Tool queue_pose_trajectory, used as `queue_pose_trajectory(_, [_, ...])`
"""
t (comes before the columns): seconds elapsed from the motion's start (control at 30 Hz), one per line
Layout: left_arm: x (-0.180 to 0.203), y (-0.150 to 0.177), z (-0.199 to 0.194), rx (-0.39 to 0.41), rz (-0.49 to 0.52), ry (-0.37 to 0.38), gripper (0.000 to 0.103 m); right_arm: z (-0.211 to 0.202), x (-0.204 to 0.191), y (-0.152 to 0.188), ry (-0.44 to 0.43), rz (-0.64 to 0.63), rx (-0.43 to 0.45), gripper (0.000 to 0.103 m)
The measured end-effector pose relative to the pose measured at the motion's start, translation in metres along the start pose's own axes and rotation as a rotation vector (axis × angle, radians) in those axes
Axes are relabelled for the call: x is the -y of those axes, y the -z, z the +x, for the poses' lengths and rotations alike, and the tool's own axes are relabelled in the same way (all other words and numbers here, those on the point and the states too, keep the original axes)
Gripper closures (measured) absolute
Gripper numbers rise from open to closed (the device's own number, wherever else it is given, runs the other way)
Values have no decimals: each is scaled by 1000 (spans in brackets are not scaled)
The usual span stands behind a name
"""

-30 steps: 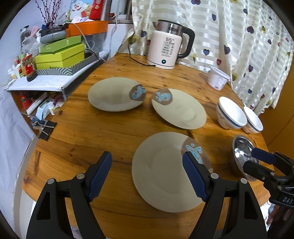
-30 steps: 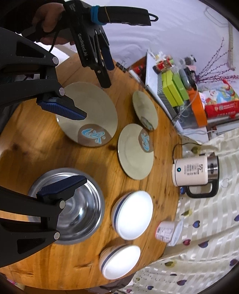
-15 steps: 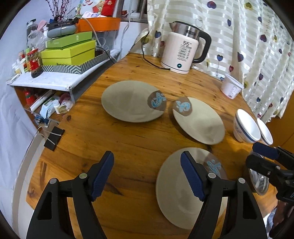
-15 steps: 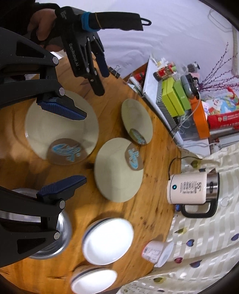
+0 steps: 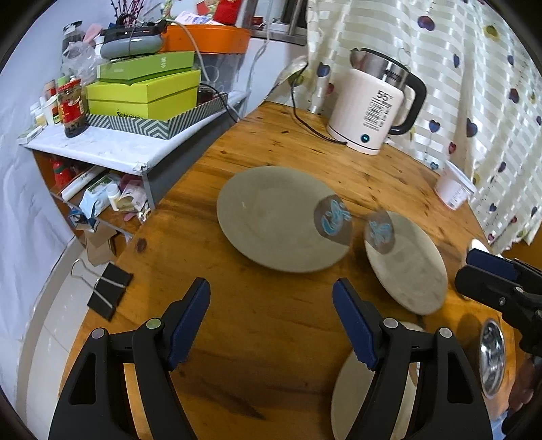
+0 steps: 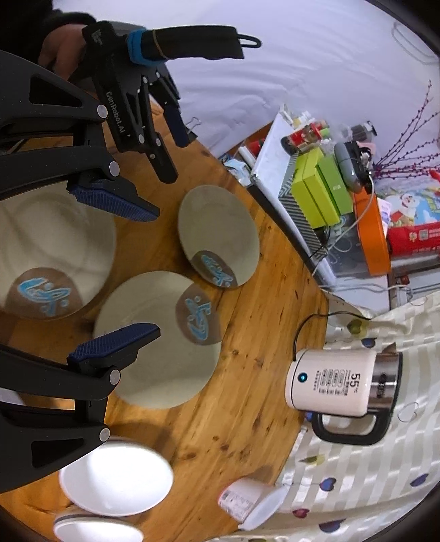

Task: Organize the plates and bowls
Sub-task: 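Reach both grippers to a beige plate and close them on its rim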

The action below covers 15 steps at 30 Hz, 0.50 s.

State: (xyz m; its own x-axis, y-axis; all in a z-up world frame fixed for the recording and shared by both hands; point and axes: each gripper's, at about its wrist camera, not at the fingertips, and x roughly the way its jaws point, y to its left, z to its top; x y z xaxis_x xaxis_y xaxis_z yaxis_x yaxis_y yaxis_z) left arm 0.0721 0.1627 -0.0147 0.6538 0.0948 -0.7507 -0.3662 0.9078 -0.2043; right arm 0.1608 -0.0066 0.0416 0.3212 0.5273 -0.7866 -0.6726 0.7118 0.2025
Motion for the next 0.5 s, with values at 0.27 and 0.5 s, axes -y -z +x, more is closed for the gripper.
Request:
queue_pose_trajectory(0.27, [-14,-16,18,-9,-46,9,28,33,-1,-27,-37,7,-42,40])
queue_pose_trajectory(0.5, [-28,-25,38,-38,-87,1,41,73,7,-50,-56,42,-96,49])
